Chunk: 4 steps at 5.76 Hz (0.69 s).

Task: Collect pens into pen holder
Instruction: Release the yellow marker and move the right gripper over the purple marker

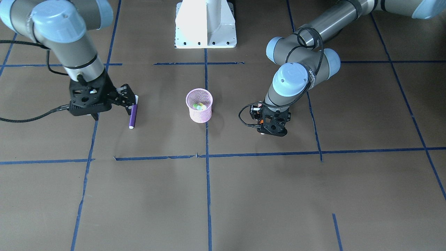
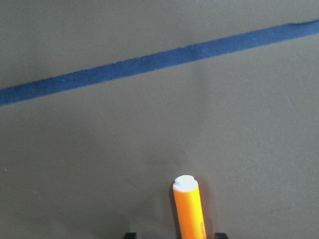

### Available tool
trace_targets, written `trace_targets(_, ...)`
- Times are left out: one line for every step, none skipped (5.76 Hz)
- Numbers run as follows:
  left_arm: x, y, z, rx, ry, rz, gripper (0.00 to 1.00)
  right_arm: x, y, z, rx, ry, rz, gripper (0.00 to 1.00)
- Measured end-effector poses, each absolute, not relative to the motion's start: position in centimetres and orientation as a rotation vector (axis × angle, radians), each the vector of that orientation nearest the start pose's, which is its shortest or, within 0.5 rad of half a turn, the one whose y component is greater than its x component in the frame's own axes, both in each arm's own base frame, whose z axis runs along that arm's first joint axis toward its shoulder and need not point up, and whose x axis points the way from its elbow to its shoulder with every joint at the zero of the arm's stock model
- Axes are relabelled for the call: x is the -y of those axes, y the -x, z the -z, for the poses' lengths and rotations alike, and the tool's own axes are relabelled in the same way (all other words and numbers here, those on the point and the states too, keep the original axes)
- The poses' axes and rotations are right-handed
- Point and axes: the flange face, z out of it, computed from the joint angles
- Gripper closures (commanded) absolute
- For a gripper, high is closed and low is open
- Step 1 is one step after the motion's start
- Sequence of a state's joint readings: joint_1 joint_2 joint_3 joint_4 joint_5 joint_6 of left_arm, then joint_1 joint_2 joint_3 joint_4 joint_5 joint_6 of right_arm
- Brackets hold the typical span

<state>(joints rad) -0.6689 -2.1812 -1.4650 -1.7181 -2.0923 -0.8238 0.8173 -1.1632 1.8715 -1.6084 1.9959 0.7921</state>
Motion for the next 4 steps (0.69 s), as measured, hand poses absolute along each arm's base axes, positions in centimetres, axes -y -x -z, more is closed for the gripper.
trace_targets(51.1,-51.2,-33.0,-0.812,-0.032,-0.244,0.66,50.3,33.7,-32.9,0.742,-0.152,0.117,0.00)
trace_targets(51.1,-51.2,-33.1,-0.810,-0.031,-0.243,0.72,50.3,33.4,-34.3,0.736,-0.126,0.119,0.00)
trace_targets(51.1,-51.1,-33.2,-0.809,-0.030,-0.243,0.91,50.3,33.2,-35.0,0.733,-0.115,0.118,0.00)
trace_targets(51.1,-51.1,-33.3,-0.809,-0.029,-0.242,0.98,50.3,33.1,-35.1,0.733,-0.113,0.117,0.00)
